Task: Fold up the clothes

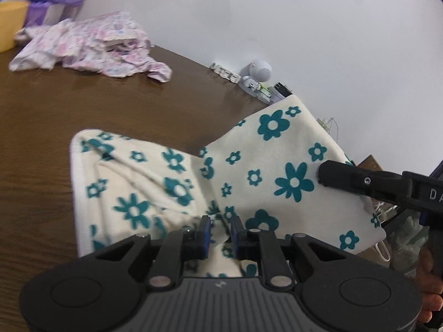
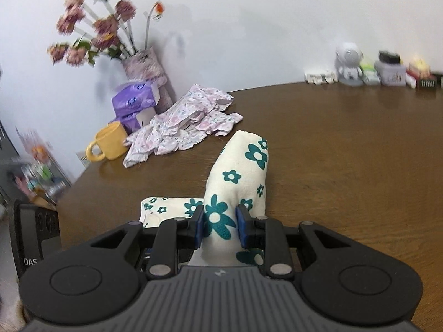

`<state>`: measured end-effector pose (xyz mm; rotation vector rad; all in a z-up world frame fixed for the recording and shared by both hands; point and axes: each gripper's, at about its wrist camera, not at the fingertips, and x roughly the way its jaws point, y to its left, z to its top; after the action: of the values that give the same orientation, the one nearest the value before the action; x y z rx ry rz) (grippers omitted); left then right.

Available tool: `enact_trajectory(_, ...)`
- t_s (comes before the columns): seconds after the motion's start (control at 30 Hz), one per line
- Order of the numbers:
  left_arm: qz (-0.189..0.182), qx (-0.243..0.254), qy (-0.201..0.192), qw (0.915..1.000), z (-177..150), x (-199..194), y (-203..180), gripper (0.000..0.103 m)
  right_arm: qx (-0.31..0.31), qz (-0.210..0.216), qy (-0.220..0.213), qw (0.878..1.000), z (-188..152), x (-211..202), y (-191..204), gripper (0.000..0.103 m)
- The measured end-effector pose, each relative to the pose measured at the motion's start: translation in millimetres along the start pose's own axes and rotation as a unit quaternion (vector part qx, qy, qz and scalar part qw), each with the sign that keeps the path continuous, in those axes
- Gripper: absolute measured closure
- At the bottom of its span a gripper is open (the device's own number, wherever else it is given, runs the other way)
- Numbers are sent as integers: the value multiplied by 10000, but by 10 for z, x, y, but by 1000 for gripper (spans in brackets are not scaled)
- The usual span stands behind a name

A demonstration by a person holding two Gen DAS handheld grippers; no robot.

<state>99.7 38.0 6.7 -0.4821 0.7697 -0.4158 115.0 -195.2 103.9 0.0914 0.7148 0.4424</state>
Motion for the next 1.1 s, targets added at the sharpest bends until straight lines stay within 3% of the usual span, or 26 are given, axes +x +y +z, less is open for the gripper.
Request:
enact_trajectory(0.23, 39, -239, -518, 9984, 94, -554, 376, 70, -646, -357, 46, 9973, 14, 94, 511, 77)
enact_trajectory(0.5, 202, -504, -880, 9946, 143, -956, 705, 65, -1232, -494, 114, 9911, -10, 248, 987, 73)
enact_trajectory(0.77, 259, -446, -991, 9937, 111, -1081, 737, 60, -1499, -298, 156, 9881, -89, 387, 1271, 72)
enact_trajectory(1.1, 614, -620, -1154, 9895, 35, -1260, 860, 55, -1472, 404, 280, 9879, -204, 565, 1424, 73)
